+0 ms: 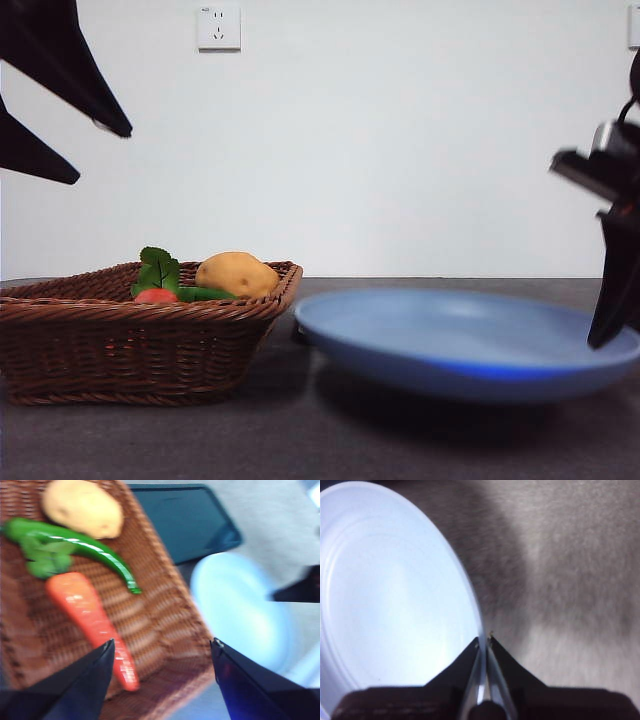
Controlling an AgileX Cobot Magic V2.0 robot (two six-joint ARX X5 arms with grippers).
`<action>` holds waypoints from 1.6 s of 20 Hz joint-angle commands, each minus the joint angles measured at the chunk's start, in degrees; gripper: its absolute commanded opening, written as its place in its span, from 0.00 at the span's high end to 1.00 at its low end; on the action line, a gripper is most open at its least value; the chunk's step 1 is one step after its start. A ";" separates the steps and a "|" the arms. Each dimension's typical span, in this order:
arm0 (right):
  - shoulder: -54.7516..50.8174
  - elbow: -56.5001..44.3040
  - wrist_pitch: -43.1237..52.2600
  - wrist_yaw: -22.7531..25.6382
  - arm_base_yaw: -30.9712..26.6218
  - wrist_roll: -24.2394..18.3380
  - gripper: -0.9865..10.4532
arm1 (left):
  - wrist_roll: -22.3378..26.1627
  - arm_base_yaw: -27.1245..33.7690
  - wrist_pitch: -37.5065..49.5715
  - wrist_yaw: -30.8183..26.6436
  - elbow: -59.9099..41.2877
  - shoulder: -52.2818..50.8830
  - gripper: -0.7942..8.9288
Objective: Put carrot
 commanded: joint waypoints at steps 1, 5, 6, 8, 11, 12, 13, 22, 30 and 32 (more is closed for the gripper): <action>-4.04 0.94 -1.55 -0.20 0.09 0.20 0.91 | -1.64 -1.90 0.39 -6.80 0.81 0.83 0.57; -11.61 0.94 -3.37 -0.02 0.09 0.39 0.91 | -4.24 -3.61 -1.22 -10.27 3.13 8.15 0.57; -13.00 0.94 -3.65 0.00 0.09 0.42 0.91 | -4.24 -3.98 -1.70 -10.36 4.46 10.80 0.57; -15.41 0.94 -4.59 1.16 0.04 0.42 0.91 | -4.22 -5.03 -2.32 -11.78 7.61 16.59 0.57; -17.97 0.94 -5.62 1.66 0.02 0.37 0.91 | -4.00 -6.14 -3.52 -15.54 12.31 24.96 0.57; -18.73 0.94 -5.70 1.68 0.02 0.39 0.91 | -4.02 -6.25 -4.24 -16.11 13.73 27.50 0.57; -19.43 0.94 -5.73 1.66 0.02 0.44 0.91 | -4.02 -6.51 -4.98 -17.62 15.04 29.97 0.57; -21.59 0.94 -5.79 1.66 0.04 0.55 0.91 | -4.02 -6.84 -2.62 -19.82 17.99 41.46 0.57; -21.59 0.94 -5.77 1.70 0.02 0.52 0.91 | -2.21 -6.82 -2.34 -18.93 18.10 40.89 0.77; -21.59 0.94 -5.79 1.73 0.02 0.52 0.91 | -0.24 -6.82 -4.28 -18.80 19.47 39.71 0.78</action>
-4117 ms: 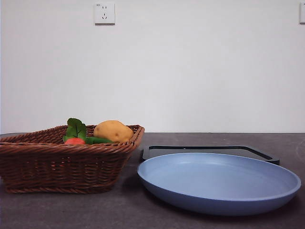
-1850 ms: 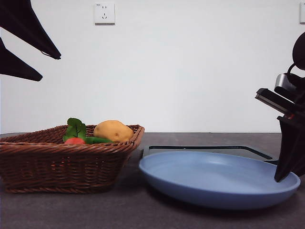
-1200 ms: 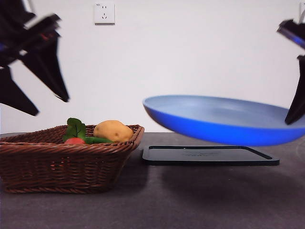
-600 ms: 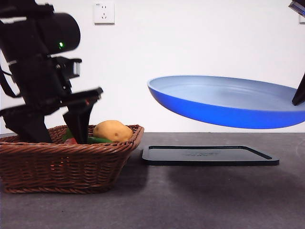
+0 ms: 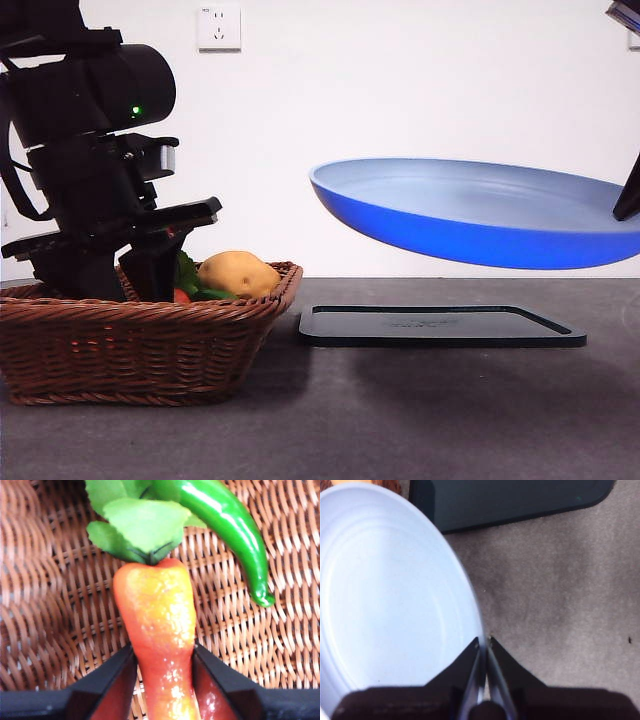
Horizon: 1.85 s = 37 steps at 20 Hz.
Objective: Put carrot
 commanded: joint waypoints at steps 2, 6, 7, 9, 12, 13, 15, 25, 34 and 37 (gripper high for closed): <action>0.13 0.94 0.63 -0.22 0.07 0.37 0.91 | 6.32 -0.24 -6.27 2.49 5.44 -1.55 0.78; 0.13 0.94 0.66 0.76 0.09 0.37 0.91 | 12.11 -0.17 -16.35 15.56 15.32 -3.37 0.78; 0.13 0.94 0.66 0.79 0.09 0.37 0.91 | 12.20 -0.20 -16.94 21.64 17.84 -3.58 0.78; 0.13 0.94 0.66 0.76 0.09 0.37 0.91 | 12.15 -0.33 -15.69 34.77 21.38 -3.61 0.78; 0.13 0.94 0.66 0.76 0.09 0.39 0.91 | 11.04 -3.43 -8.79 42.95 22.77 -3.61 0.78; 0.13 0.94 0.66 0.74 0.09 0.42 0.91 | 11.06 -5.03 -7.67 41.48 22.77 -3.58 0.78; 0.13 0.94 0.66 0.74 0.09 0.44 0.91 | 11.17 -9.60 -7.45 33.00 22.75 -3.48 0.78; 0.20 0.94 0.55 0.72 0.09 0.46 0.91 | 15.43 -30.10 -4.04 3.98 22.75 4.63 0.78; 0.33 0.94 -1.49 0.72 0.09 0.46 0.91 | 15.15 -30.88 -4.22 4.09 22.75 6.58 0.69; 1.29 0.94 -1.75 0.83 0.09 0.79 0.91 | 14.69 -30.88 -4.22 4.20 22.80 6.36 0.63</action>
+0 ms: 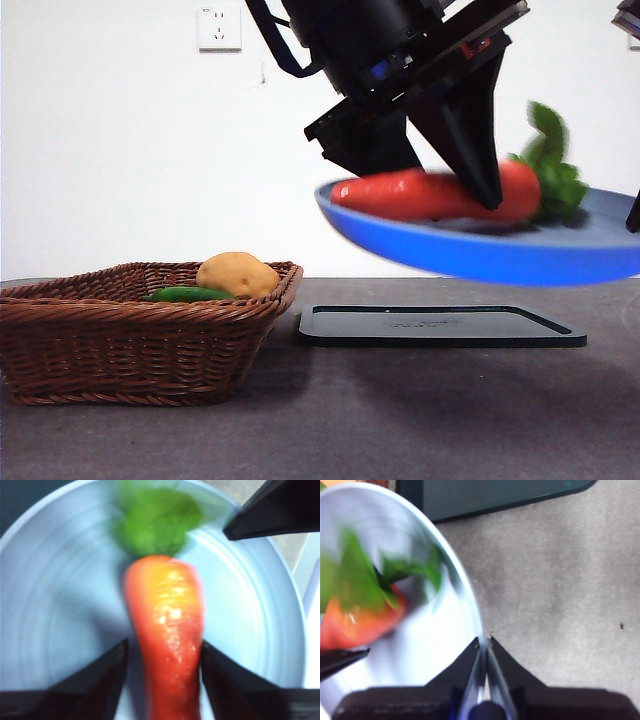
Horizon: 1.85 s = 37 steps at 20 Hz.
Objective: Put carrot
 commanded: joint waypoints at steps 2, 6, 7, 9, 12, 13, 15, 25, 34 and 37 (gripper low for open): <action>2.78 0.94 0.57 -0.15 0.09 0.83 0.91 | -0.66 -0.66 -0.11 -0.11 0.85 -0.59 0.64; 10.32 1.33 1.66 -0.20 -0.76 0.24 0.91 | -0.83 -0.63 -0.90 -0.15 0.85 -7.54 0.64; 12.81 1.92 2.36 -0.22 -1.38 0.09 0.91 | -0.83 -0.63 -1.68 -0.15 0.85 -9.84 0.64; 18.29 4.26 4.26 -0.24 -2.60 -0.28 0.91 | -0.83 -0.63 -3.72 -0.24 0.85 -14.60 0.64; 27.32 11.34 5.92 -0.24 -4.52 -1.18 0.91 | -0.83 -0.63 -7.17 -0.22 0.85 -21.46 0.64; 30.86 14.91 6.49 -0.26 -5.01 -1.16 0.91 | -0.83 -0.66 -8.48 -0.22 0.85 -23.50 0.64; 37.13 21.73 6.93 -0.48 -5.73 -1.14 0.91 | -0.83 -0.66 -10.78 -0.35 0.85 -26.23 0.64; 60.98 44.61 4.17 -2.10 -6.73 1.90 0.91 | -0.83 -0.63 -15.37 -0.81 0.83 -27.98 0.64; 62.64 44.63 3.89 -1.77 -6.73 1.22 0.75 | -0.76 -0.63 -14.49 -3.32 0.83 -27.98 0.64; 60.74 44.65 2.62 -2.03 -6.78 0.44 0.75 | 1.18 -0.63 -13.42 -6.56 0.83 -27.96 0.64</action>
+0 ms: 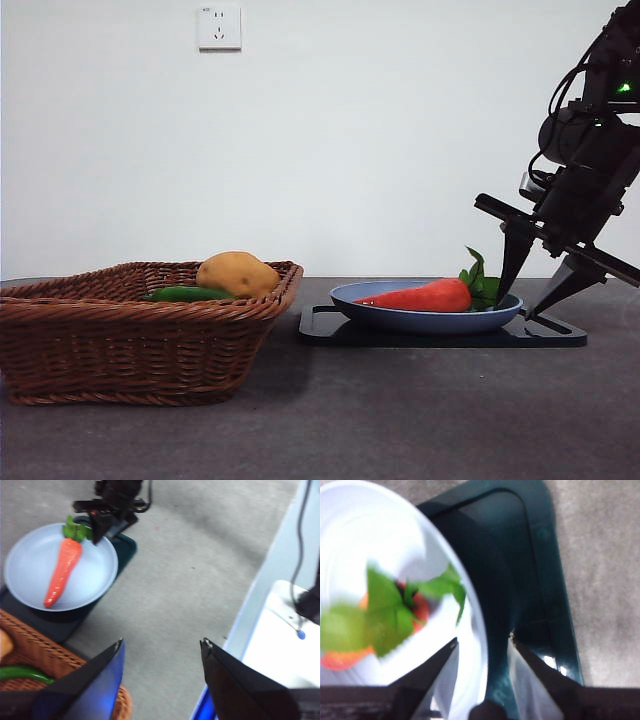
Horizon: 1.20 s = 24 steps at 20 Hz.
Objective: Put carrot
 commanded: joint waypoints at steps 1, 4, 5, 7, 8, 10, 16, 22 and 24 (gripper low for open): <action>-2.45 1.25 -2.16 0.13 -0.24 -2.34 0.76 | 2.80 -0.63 2.60 -3.93 0.83 0.66 0.64; -8.68 1.25 -8.81 1.77 -0.26 -6.62 0.76 | 4.35 -0.63 9.94 -15.39 0.83 0.68 0.64; -11.23 1.25 -11.52 3.85 -0.17 -7.96 0.77 | 5.75 -0.63 13.46 -18.45 0.83 0.79 0.64; -16.28 1.25 -16.06 8.20 0.83 -11.15 0.82 | 7.10 0.13 20.52 -20.87 0.83 0.81 0.65; -18.88 1.22 -17.75 10.03 1.68 -12.11 0.84 | 7.10 0.79 23.30 -20.79 0.83 0.81 0.70; -24.39 1.05 -20.52 11.72 3.48 -13.51 0.87 | 7.10 2.56 26.05 -20.76 0.83 0.81 0.86; -40.22 -0.85 -19.82 19.26 14.16 -15.23 0.91 | 7.04 13.29 21.79 -20.11 0.83 0.63 0.91; -53.31 -13.11 -5.88 27.17 26.21 -14.73 0.91 | 6.80 22.47 16.70 -12.85 -7.13 -7.91 0.91; -58.18 -20.52 0.92 29.62 28.87 -14.58 0.91 | 6.80 24.06 17.88 -12.90 -13.66 -14.34 0.91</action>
